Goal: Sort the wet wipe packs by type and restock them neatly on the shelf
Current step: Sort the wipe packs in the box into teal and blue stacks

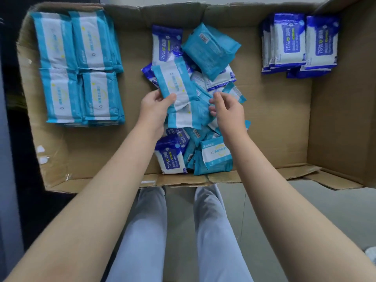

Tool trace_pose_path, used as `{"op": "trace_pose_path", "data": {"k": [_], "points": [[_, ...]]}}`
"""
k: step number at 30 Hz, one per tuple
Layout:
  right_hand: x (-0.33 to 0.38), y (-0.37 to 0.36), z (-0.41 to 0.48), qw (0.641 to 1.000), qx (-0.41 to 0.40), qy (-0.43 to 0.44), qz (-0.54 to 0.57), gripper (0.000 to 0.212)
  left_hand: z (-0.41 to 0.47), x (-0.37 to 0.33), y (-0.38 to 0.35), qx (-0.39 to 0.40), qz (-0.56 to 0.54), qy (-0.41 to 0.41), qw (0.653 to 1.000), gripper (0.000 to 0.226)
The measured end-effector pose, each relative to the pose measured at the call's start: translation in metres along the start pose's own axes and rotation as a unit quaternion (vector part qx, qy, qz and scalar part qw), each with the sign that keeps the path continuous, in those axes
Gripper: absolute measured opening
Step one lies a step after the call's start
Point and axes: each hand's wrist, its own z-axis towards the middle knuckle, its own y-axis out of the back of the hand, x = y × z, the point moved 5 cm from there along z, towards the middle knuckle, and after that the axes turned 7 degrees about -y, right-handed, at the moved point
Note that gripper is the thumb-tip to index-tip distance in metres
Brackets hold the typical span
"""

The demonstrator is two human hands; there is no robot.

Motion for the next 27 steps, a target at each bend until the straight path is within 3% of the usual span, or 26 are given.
{"op": "trace_pose_path", "data": {"k": [4, 6, 9, 14, 20, 24, 27], "points": [[0.002, -0.032, -0.023, 0.972, 0.163, -0.142, 0.097, 0.04, -0.042, 0.006, 0.024, 0.046, -0.098, 0.053, 0.993, 0.024], [-0.003, -0.045, -0.038, 0.955, 0.226, -0.161, 0.1, 0.033, -0.057, 0.008, 0.041, 0.05, -0.113, 0.063, 0.99, 0.026], [-0.01, -0.065, -0.056, 0.949, 0.257, -0.146, 0.106, 0.013, -0.072, 0.009, 0.074, 0.035, -0.113, 0.059, 0.991, 0.026], [-0.037, -0.1, -0.064, 0.974, 0.158, -0.146, 0.074, 0.016, -0.081, 0.024, 0.168, -0.049, -0.069, 0.085, 0.993, 0.029], [-0.056, -0.168, -0.075, 0.98, 0.156, -0.125, -0.016, 0.027, -0.073, 0.05, 0.269, -0.091, 0.063, 0.128, 0.986, 0.025], [-0.069, -0.21, -0.072, 0.982, 0.129, -0.111, -0.078, 0.014, -0.05, 0.059, 0.299, -0.114, 0.12, 0.122, 0.979, 0.029], [-0.077, -0.226, -0.062, 0.982, 0.089, -0.093, -0.139, 0.02, -0.034, 0.054, 0.306, -0.144, 0.209, 0.092, 0.963, 0.031]]}}
